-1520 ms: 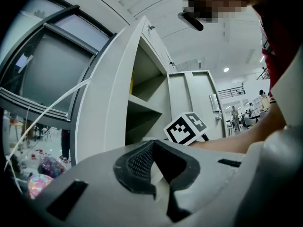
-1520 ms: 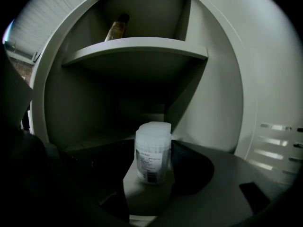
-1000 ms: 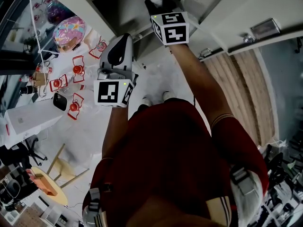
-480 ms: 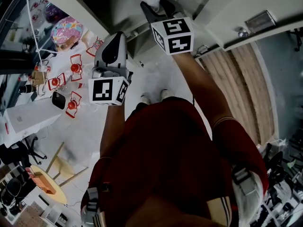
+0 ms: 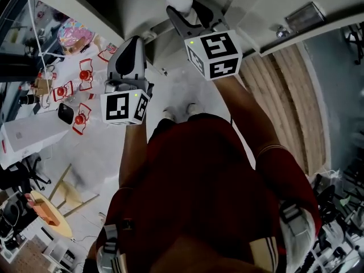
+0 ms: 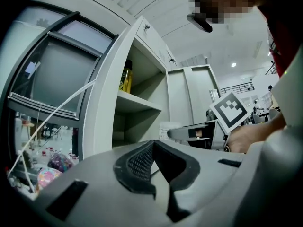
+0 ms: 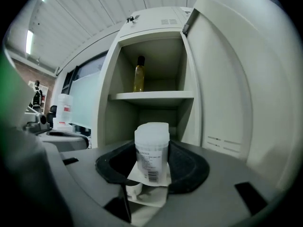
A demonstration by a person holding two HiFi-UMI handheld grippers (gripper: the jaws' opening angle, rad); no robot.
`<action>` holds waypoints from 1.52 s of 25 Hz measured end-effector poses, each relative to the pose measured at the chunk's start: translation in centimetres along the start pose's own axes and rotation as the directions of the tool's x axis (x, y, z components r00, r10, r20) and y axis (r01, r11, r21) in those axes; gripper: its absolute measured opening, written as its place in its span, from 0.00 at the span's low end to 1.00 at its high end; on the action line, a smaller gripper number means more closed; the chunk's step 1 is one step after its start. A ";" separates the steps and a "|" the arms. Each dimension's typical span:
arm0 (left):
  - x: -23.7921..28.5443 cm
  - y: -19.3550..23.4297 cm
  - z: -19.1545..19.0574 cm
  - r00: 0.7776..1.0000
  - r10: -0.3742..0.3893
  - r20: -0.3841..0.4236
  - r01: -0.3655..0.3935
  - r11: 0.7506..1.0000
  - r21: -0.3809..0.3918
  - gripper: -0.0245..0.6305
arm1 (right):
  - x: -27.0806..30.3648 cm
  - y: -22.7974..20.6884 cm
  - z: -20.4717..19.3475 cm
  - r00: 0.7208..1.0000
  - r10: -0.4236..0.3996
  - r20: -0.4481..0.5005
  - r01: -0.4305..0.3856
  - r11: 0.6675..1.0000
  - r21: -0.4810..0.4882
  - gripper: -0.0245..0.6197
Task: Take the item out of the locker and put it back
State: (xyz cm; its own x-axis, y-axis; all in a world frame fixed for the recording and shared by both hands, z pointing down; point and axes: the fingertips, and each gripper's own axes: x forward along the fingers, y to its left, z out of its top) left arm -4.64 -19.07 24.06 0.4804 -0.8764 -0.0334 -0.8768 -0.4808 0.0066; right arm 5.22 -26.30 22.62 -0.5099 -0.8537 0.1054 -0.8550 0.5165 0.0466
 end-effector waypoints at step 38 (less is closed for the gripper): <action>-5.3 0.4 -9.0 0.996 0.059 -0.061 -0.059 0.998 -0.001 0.05 | -5.6 8.0 -12.7 0.987 0.156 -0.028 -0.155 0.987 0.035 0.34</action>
State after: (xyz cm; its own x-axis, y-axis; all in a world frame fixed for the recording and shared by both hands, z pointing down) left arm -7.31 -14.85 33.21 0.4287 -0.9030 0.0276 -0.9035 -0.4286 0.0091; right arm 2.47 -16.57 35.00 -0.6341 -0.7606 0.1393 -0.7685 0.6398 -0.0046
